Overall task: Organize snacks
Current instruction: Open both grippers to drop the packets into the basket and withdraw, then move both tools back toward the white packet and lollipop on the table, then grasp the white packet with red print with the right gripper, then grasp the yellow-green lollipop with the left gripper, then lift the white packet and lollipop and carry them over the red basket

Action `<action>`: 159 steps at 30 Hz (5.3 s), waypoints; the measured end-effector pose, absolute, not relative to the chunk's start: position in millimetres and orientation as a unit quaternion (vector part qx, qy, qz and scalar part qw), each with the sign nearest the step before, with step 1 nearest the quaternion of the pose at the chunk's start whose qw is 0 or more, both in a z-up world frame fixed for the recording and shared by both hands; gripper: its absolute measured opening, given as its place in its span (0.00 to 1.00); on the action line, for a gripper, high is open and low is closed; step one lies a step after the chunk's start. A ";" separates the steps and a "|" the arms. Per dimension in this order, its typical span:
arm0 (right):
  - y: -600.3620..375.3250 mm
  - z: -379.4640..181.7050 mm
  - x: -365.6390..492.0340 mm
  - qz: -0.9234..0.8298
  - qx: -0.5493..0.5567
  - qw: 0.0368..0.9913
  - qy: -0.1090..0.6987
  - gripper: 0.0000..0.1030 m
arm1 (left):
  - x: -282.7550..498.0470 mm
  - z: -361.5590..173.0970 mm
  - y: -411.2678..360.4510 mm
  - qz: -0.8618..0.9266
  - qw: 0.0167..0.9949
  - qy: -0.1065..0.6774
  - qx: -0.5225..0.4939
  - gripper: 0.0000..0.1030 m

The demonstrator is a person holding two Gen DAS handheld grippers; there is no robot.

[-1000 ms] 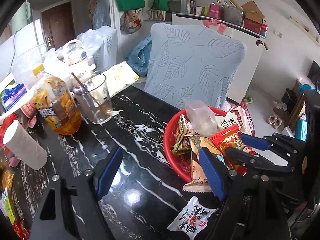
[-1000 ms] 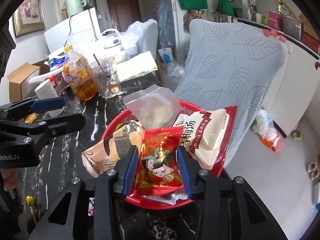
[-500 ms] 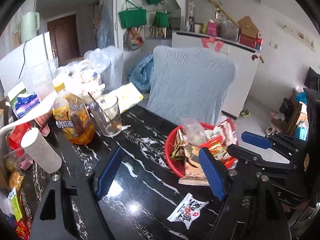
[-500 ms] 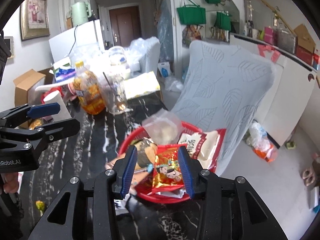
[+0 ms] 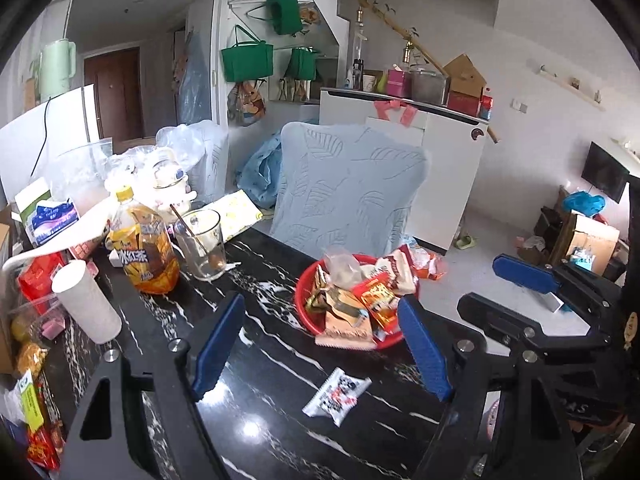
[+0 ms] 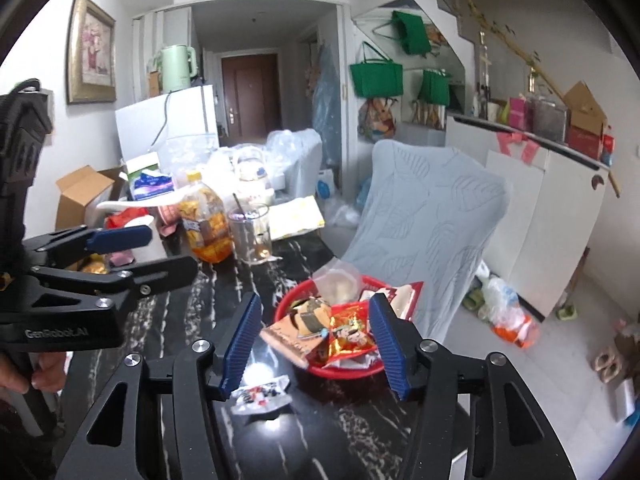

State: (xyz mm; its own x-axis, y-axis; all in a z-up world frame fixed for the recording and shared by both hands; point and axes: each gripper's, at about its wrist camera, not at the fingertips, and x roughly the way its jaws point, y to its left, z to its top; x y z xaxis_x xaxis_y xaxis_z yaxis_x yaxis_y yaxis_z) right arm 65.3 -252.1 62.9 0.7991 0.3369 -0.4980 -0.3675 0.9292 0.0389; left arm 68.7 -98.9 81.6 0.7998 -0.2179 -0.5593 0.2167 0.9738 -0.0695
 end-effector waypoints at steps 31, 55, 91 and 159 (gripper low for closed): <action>-216.5 -6.5 -29.2 0.291 -0.046 0.904 0.309 0.66 | -56.3 4.9 -62.3 -0.025 0.934 0.354 -0.049 0.76; -210.7 -74.9 27.7 0.288 -0.037 0.871 0.396 0.78 | -4.0 -53.6 -61.6 -0.002 0.903 0.419 -0.094 0.76; -156.5 -110.1 126.8 0.272 -0.094 0.846 0.449 0.51 | 52.6 -72.9 -3.2 0.038 0.887 0.443 -0.121 0.76; -159.1 -96.3 27.2 0.310 -0.056 0.845 0.433 0.51 | -8.0 -90.1 -31.3 -0.043 0.884 0.452 -0.110 0.23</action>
